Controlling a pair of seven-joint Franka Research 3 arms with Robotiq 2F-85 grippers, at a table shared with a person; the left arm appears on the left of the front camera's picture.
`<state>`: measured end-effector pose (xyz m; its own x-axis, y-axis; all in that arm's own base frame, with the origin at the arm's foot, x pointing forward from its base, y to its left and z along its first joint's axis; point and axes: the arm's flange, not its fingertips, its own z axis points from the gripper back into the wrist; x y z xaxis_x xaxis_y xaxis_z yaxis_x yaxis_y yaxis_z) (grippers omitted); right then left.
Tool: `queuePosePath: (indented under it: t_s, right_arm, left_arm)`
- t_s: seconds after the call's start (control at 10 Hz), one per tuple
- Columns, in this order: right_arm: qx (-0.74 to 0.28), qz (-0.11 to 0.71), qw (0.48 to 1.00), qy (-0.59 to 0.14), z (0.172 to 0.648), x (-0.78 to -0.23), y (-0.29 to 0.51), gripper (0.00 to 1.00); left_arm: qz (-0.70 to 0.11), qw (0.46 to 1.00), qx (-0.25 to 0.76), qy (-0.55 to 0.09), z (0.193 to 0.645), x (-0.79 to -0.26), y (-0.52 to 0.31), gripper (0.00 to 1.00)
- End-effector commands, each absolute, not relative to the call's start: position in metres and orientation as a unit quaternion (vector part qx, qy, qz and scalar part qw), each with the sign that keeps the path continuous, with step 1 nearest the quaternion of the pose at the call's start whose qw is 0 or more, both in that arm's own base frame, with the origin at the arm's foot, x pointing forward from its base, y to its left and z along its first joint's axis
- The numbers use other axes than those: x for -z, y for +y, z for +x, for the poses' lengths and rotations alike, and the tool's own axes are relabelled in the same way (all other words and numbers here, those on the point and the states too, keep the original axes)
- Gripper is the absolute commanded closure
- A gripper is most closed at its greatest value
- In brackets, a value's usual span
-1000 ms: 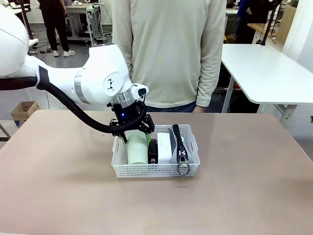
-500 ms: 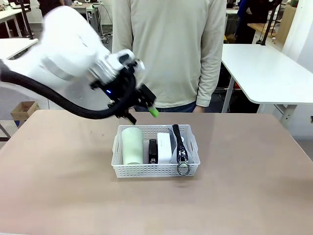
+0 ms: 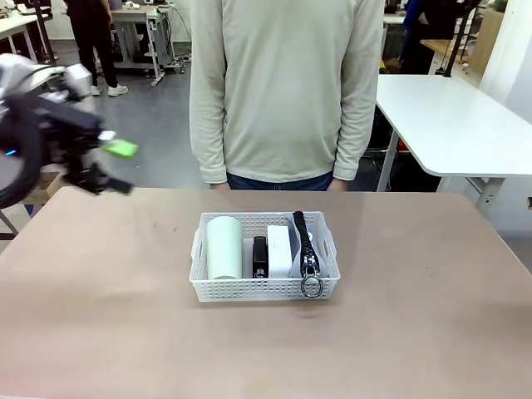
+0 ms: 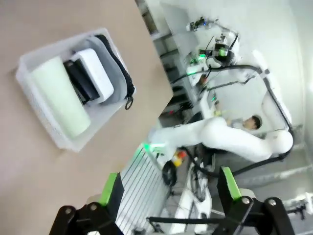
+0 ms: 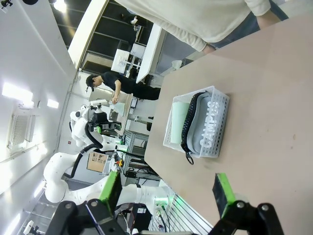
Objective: Efficiently arrange items inside the basket to fit them all.
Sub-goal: Pick up the Reusable plastic cup and place it inside the Organizing basket.
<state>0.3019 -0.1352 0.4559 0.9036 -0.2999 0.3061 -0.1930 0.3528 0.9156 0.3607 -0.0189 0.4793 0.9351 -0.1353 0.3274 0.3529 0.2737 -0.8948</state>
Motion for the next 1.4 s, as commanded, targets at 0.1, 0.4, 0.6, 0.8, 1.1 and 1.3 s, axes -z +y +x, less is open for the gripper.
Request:
queuePosePath:
  t_s: [0.1, 0.4, 0.6, 0.8, 1.1, 1.3]
  right_arm:
    - [0.032, 0.572, 0.788, -0.224, 0.303, -0.458, -0.135, 0.00]
    - [0.032, 0.572, 0.788, -0.224, 0.303, -0.458, -0.135, 0.00]
    - [0.032, 0.572, 0.788, -0.224, 0.303, -0.458, -0.135, 0.00]
    - [0.032, 0.572, 0.788, -0.224, 0.303, -0.458, -0.135, 0.00]
    - [0.032, 0.572, 0.788, -0.224, 0.303, -0.458, -0.135, 0.00]
    - [0.032, 0.572, 0.788, -0.224, 0.303, -0.458, -0.135, 0.00]
  left_arm:
    - [-0.670, 0.718, 0.046, -0.184, 0.330, -0.428, 0.083, 0.00]
    - [-0.696, 0.669, -0.029, -0.258, 0.273, -0.386, 0.155, 0.00]
    - [-0.717, 0.649, -0.002, -0.255, 0.272, -0.364, 0.151, 0.00]
    - [-0.691, 0.674, -0.054, -0.255, 0.280, -0.389, 0.190, 0.00]
    - [-0.691, 0.674, -0.054, -0.255, 0.280, -0.389, 0.190, 0.00]
    - [-0.691, 0.674, -0.054, -0.255, 0.280, -0.389, 0.190, 0.00]
